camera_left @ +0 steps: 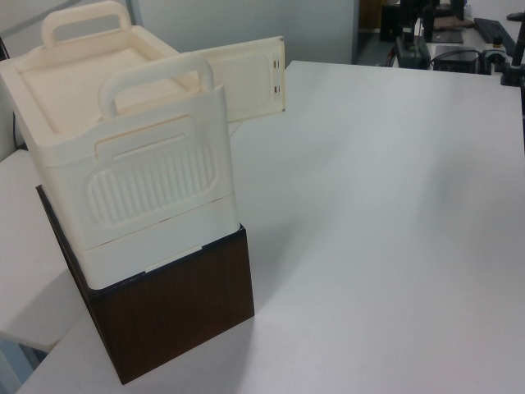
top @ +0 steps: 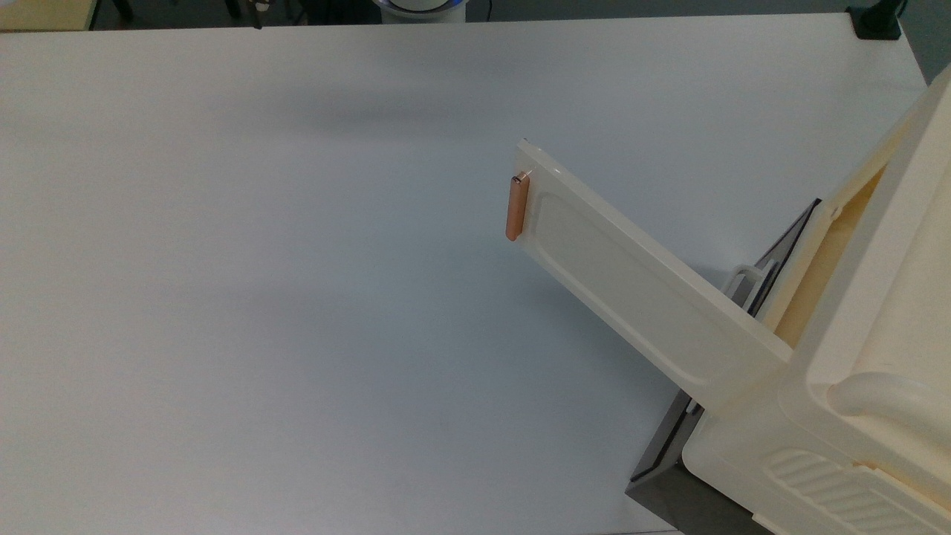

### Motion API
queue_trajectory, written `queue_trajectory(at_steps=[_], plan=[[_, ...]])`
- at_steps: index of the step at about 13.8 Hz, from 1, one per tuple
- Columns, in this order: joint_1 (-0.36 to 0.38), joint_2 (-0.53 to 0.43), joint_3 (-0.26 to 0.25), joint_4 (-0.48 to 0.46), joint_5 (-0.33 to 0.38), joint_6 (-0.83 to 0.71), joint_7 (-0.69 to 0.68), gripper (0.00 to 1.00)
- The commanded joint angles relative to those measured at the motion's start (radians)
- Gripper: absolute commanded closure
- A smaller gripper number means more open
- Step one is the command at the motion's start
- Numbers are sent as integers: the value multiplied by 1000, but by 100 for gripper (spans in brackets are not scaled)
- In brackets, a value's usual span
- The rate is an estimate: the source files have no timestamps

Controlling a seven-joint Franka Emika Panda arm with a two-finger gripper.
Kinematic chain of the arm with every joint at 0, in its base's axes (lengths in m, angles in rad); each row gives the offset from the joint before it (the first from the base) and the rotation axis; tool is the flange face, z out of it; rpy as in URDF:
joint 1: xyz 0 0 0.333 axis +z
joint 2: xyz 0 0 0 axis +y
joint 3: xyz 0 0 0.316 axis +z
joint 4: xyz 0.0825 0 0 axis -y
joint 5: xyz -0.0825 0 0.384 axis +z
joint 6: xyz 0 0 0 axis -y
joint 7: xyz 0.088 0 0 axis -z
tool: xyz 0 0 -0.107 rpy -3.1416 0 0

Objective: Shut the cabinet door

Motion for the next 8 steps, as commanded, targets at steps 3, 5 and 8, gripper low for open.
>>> queue_trajectory(at_steps=[3,5,8], plan=[[1,-2,0,-5,15,15,-27,64],[3,16,8,14,17,38,-20,86],[9,100,15,81,53,139,7,95]])
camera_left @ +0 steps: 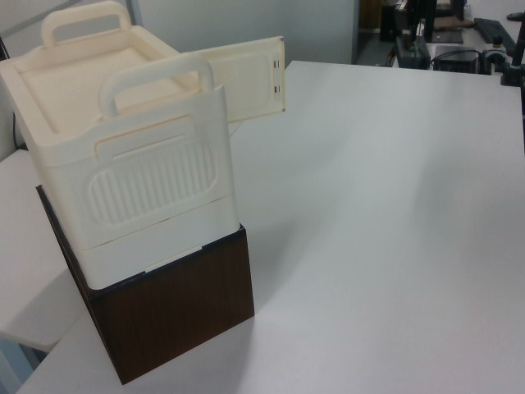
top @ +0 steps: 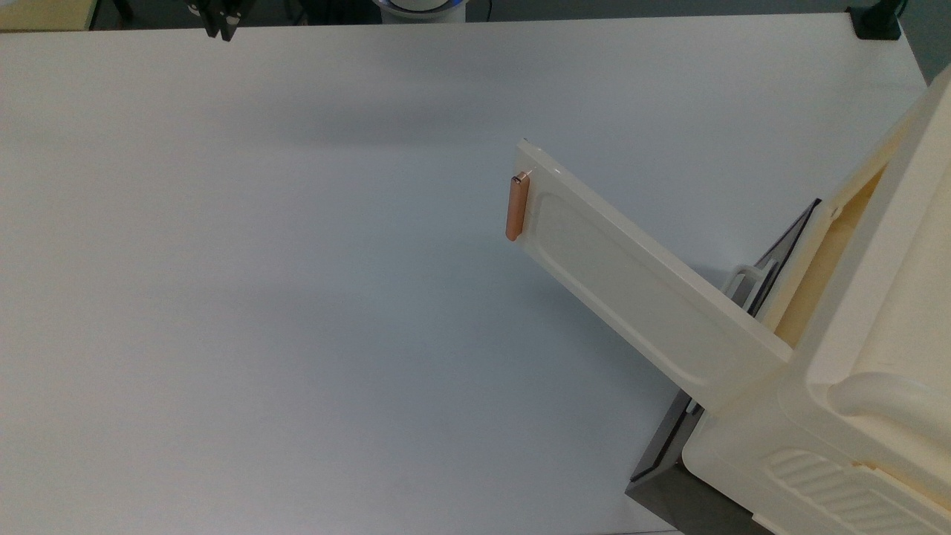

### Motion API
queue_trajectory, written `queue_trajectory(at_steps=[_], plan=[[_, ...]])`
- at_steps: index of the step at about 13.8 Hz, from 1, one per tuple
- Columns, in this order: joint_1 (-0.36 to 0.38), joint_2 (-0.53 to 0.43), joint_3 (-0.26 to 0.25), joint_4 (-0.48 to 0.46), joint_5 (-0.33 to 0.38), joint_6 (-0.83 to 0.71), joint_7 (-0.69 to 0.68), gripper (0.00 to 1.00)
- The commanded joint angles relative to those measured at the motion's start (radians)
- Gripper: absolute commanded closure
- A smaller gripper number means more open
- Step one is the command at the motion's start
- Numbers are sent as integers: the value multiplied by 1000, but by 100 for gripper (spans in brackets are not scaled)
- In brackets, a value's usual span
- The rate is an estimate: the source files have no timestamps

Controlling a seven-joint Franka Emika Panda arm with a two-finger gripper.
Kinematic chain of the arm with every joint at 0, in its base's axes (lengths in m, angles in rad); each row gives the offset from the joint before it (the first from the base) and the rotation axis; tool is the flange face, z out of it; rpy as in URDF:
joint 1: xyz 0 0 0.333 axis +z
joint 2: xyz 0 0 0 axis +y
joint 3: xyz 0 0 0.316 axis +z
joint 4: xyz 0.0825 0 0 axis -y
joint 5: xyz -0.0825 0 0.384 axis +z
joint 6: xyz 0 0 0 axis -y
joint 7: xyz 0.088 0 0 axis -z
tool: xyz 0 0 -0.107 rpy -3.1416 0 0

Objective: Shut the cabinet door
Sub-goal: 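Lower the gripper toward the outer face of the open cream door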

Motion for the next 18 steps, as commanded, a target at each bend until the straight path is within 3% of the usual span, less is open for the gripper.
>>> queue_trajectory(at_steps=[1,5,10,14,18], plan=[[15,116,3,117,90,133,62,99],[84,146,-10,124,205,400,327,100],[295,271,-16,138,211,748,821,100],[412,322,-90,180,211,843,936,99],[484,302,-86,176,230,823,936,99]])
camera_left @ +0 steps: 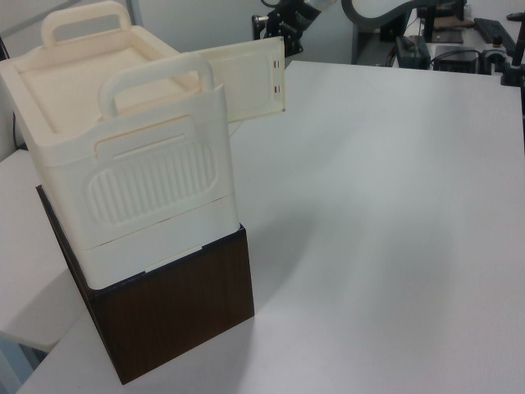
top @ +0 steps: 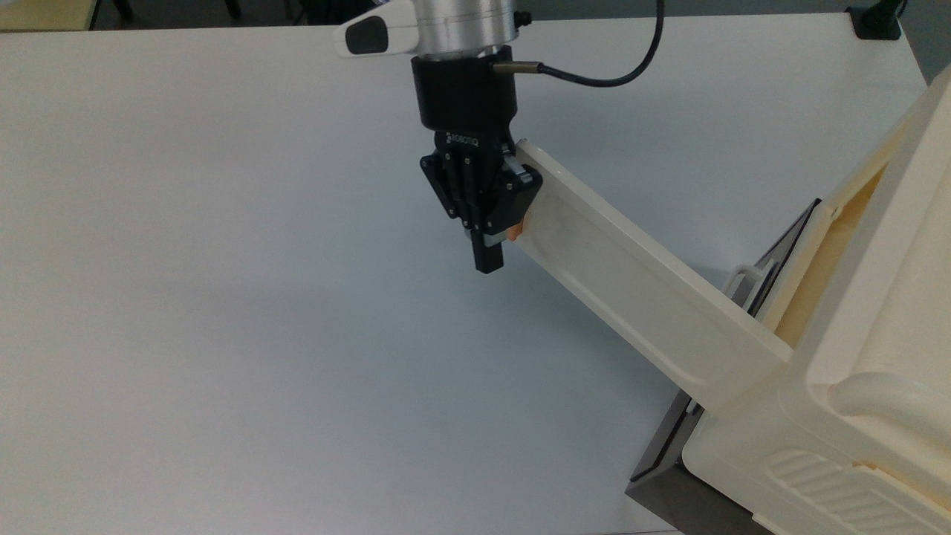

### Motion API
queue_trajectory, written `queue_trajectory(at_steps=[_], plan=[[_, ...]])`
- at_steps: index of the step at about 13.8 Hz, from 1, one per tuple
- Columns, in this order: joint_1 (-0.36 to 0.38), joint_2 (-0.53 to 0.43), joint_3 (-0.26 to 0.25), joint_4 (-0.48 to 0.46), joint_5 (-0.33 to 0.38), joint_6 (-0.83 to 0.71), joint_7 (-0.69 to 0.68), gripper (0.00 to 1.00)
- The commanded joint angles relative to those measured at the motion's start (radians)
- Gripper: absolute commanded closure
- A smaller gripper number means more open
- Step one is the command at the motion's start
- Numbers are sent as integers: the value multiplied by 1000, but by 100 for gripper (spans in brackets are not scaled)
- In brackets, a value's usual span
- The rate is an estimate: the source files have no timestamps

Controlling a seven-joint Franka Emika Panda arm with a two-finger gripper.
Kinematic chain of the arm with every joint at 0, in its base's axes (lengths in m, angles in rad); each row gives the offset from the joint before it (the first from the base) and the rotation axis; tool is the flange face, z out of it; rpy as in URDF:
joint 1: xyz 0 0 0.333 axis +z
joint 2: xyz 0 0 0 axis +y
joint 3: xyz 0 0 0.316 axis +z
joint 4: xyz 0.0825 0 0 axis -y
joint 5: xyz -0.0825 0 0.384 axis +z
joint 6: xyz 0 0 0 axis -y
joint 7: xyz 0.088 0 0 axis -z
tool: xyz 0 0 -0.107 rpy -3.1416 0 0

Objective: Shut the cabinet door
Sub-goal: 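Push the door with the gripper, swinging it shut against the cabinet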

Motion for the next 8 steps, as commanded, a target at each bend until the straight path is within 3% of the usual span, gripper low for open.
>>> queue_trajectory(at_steps=[1,5,8], plan=[[80,-14,-21,6,58,-48,17,99],[134,-17,-10,9,126,-96,17,99],[179,-17,33,11,140,-107,31,99]])
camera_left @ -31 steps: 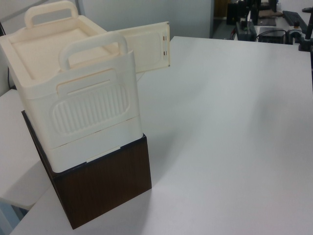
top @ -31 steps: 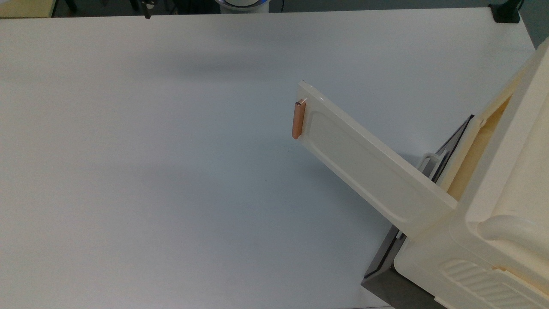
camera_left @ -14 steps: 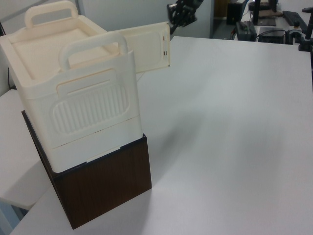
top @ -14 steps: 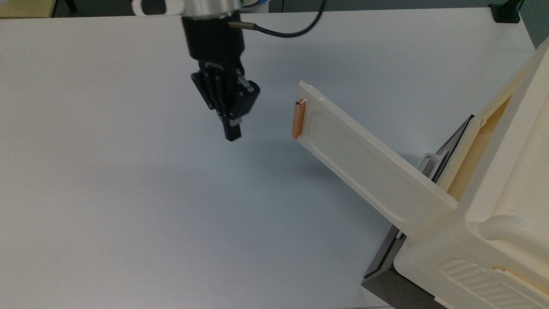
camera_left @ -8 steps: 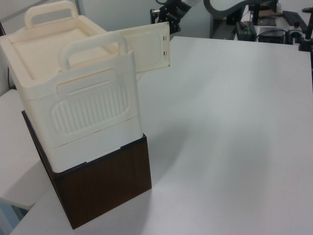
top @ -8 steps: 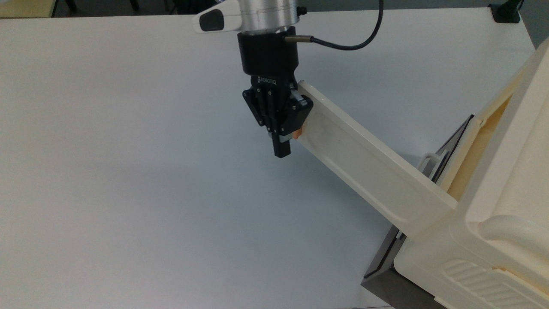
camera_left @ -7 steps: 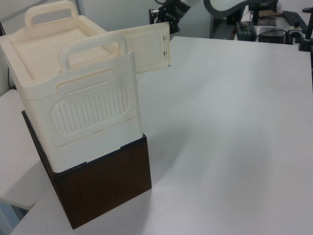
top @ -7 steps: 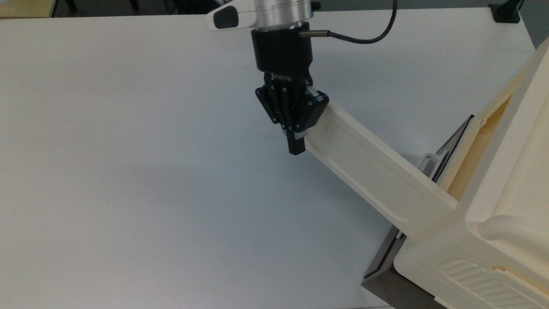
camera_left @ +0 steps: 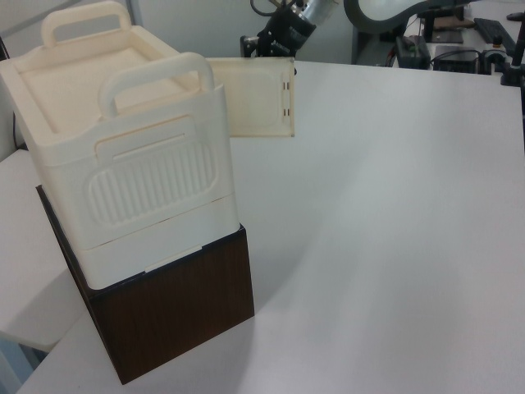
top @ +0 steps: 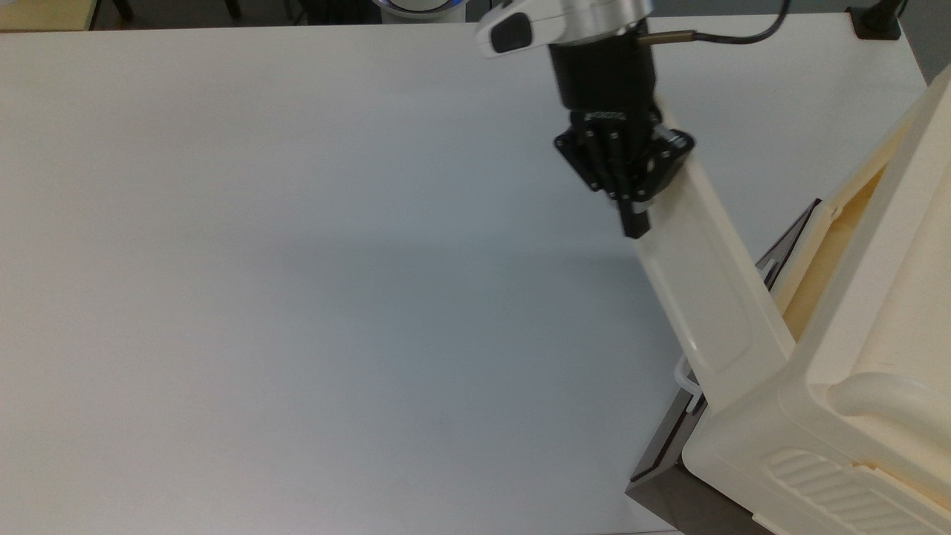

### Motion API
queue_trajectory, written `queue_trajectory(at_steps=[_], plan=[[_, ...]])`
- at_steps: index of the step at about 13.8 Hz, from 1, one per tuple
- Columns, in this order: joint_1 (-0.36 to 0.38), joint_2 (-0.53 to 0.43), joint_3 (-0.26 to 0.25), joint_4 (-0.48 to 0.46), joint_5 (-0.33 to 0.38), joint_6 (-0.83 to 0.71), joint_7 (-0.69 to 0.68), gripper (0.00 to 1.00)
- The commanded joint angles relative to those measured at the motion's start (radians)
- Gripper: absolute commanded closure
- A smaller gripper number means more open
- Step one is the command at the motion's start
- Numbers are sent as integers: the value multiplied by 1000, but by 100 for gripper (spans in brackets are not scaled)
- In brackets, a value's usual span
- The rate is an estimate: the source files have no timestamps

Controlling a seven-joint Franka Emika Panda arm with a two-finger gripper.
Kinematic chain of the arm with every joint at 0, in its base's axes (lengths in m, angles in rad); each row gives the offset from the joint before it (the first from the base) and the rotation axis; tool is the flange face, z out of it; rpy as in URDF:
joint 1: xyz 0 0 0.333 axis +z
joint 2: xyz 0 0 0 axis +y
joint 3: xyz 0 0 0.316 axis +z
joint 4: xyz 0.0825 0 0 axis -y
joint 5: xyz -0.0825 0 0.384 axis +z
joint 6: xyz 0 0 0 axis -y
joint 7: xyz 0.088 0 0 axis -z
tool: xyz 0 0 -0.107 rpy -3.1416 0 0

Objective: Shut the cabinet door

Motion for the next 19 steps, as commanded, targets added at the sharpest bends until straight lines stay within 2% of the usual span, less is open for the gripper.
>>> queue_trajectory(at_steps=[1,3,6,9,12,19], plan=[[63,-14,25,2,22,-43,37,97],[120,-5,19,3,17,-35,43,94],[165,0,22,26,17,-29,45,94],[186,9,26,23,19,-27,51,94],[211,17,26,23,16,81,51,94],[243,47,11,39,11,161,45,93]])
